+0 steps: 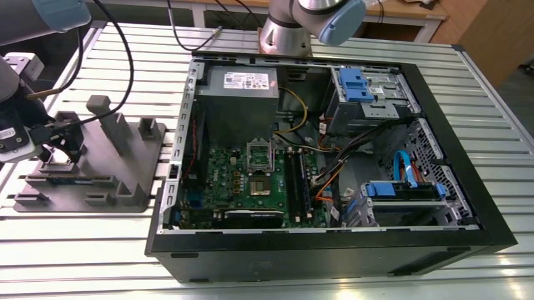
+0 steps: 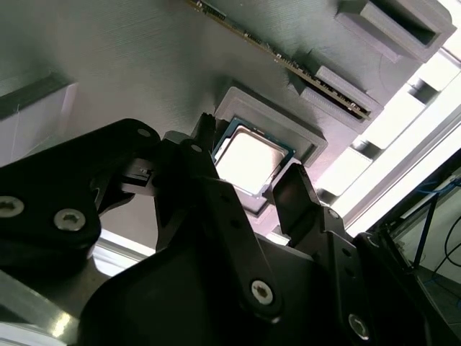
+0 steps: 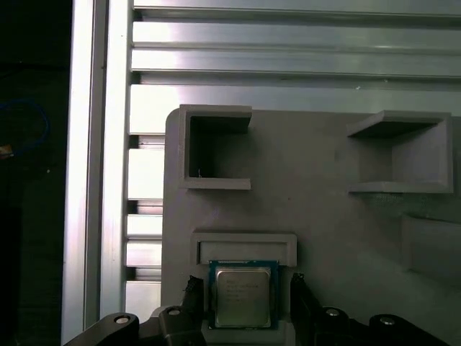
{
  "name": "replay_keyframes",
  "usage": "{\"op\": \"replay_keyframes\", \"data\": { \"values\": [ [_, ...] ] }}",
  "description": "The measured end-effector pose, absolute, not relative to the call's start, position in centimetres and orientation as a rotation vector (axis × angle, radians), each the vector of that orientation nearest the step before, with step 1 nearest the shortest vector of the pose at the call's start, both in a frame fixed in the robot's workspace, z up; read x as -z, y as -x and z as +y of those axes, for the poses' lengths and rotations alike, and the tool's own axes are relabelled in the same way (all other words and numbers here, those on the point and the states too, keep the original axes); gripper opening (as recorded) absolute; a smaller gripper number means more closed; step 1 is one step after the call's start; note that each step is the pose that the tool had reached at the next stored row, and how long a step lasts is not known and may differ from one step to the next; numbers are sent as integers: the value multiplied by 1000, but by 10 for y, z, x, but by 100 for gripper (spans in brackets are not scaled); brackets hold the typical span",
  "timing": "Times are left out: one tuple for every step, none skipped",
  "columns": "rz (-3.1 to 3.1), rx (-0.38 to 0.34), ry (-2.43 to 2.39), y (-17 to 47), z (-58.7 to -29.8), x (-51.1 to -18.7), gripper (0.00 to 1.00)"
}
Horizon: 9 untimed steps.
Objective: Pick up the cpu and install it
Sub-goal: 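Pick up the cpu and move it towards the insertion slot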
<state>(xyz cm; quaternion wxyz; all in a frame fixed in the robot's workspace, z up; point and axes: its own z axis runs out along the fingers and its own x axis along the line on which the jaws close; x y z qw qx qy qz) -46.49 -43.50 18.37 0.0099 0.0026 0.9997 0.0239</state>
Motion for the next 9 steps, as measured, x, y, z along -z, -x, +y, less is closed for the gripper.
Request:
{"op": "replay_keyframes", "data": {
  "values": [
    [3121,-75,-8,465,-435,-184,60],
    [3121,-75,-8,465,-435,-184,60],
    [3121,-75,-8,465,-435,-184,60],
    [3121,-76,-8,465,-435,-184,60],
    [3121,-79,-8,465,-434,-184,60],
    [3121,-81,-8,465,-434,-183,60],
    [3121,-85,-8,465,-434,-183,60],
    [3121,-85,-8,465,-434,-183,60],
    [3121,-86,-8,465,-434,-183,60]
  ]
}}
